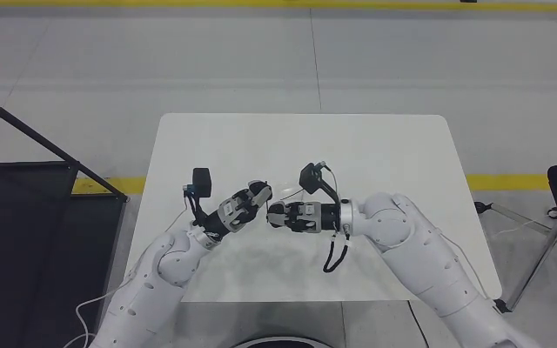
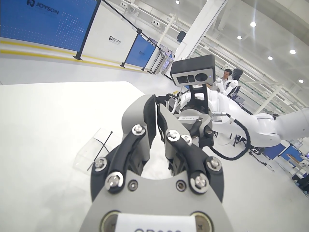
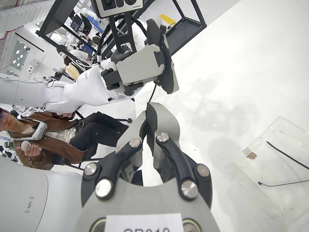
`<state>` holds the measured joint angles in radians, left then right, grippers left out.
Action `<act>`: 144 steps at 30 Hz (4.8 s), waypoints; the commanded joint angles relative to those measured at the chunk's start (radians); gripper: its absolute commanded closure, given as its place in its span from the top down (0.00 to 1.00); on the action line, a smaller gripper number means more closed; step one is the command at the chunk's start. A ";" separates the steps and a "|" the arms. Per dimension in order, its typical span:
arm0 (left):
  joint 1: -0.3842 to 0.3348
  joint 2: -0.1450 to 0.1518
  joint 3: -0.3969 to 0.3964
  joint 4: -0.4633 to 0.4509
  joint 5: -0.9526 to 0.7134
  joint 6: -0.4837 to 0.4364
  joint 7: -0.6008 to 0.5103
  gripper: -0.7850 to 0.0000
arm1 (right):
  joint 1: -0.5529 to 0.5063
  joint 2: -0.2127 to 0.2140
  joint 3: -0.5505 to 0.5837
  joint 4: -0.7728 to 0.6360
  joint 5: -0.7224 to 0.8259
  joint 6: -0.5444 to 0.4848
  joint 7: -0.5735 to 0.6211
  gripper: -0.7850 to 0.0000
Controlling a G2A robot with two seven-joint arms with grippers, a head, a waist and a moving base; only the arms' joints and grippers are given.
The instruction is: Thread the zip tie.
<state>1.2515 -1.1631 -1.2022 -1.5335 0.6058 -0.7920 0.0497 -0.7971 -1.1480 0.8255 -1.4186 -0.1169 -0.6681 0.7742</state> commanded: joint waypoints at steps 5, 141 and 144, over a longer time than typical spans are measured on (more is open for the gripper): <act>0.001 -0.002 -0.002 -0.001 0.001 -0.001 -0.003 0.00 | 0.002 -0.002 0.000 0.002 0.003 0.001 0.006 0.00; 0.062 -0.026 -0.035 0.052 0.565 0.243 0.397 0.00 | -0.147 0.007 0.297 -0.160 -0.340 0.571 0.030 0.00; 0.041 -0.032 -0.008 0.082 0.600 0.256 0.436 0.00 | -0.257 0.025 0.370 -0.268 -0.335 0.552 0.006 0.00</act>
<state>1.2999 -1.1934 -1.2177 -1.4603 1.2024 -0.5357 0.4755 -1.0180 -1.1272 1.1734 -1.6538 -0.4543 -0.1122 0.7865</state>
